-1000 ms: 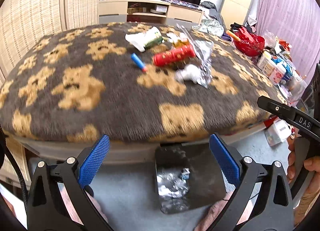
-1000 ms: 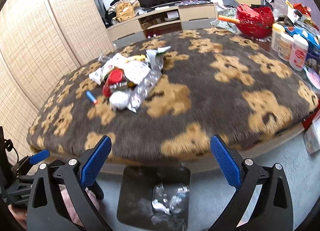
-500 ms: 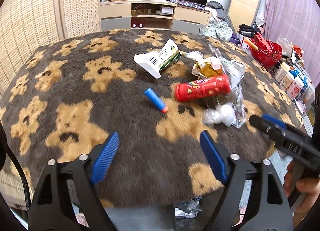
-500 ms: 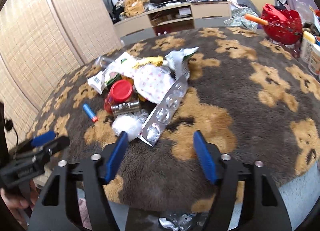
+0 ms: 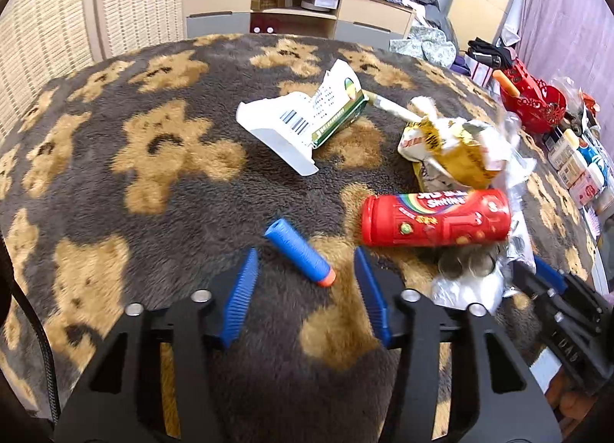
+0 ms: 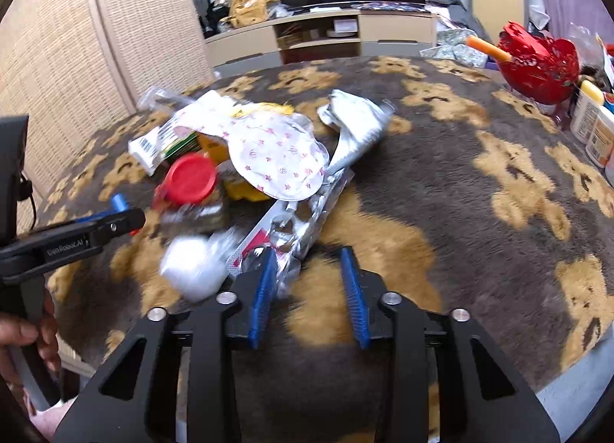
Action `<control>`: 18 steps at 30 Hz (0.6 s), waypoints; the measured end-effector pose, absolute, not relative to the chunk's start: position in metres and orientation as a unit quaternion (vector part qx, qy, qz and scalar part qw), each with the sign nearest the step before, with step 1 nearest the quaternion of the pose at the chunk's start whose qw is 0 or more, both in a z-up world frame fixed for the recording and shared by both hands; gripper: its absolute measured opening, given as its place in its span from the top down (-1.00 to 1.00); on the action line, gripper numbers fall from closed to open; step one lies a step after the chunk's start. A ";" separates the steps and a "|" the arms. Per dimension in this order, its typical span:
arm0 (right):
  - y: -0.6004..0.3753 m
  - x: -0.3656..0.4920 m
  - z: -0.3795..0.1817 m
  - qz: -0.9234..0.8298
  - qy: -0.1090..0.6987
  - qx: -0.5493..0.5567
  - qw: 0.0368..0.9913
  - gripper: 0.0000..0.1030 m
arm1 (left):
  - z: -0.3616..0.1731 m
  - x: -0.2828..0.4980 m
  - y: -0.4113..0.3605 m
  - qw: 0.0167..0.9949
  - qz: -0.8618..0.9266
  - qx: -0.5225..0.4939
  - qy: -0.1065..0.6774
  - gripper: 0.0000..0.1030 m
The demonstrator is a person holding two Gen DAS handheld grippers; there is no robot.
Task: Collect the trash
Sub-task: 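Grasp the blue foam dart with the left tool while the right tool grasps the blister pack, then move both tools over the bin and open them to drop the items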
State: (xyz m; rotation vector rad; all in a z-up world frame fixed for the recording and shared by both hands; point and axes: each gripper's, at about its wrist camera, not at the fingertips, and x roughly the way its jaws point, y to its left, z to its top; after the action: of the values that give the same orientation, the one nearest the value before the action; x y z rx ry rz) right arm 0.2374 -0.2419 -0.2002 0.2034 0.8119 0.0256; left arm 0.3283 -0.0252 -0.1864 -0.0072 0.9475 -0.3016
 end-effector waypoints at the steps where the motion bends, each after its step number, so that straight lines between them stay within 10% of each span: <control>1: -0.246 0.238 -0.201 0.011 0.394 0.104 0.913 0.44 | -0.188 0.329 -0.026 0.879 -0.146 -0.003 0.454 0.26; 7: -0.255 0.244 -0.204 0.023 0.393 0.127 0.910 0.77 | -0.192 0.334 -0.027 0.880 -0.145 0.001 0.452 0.75; 18: -0.262 0.204 -0.179 0.015 0.385 0.120 0.915 0.84 | -0.176 0.292 -0.028 0.883 -0.140 0.028 0.448 0.78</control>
State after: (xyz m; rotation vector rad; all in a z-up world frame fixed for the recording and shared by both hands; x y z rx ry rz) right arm 0.2040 -0.2623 -0.1790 0.2461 0.7920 0.0299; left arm 0.2917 -0.0281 -0.1756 0.0573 0.9322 -0.2912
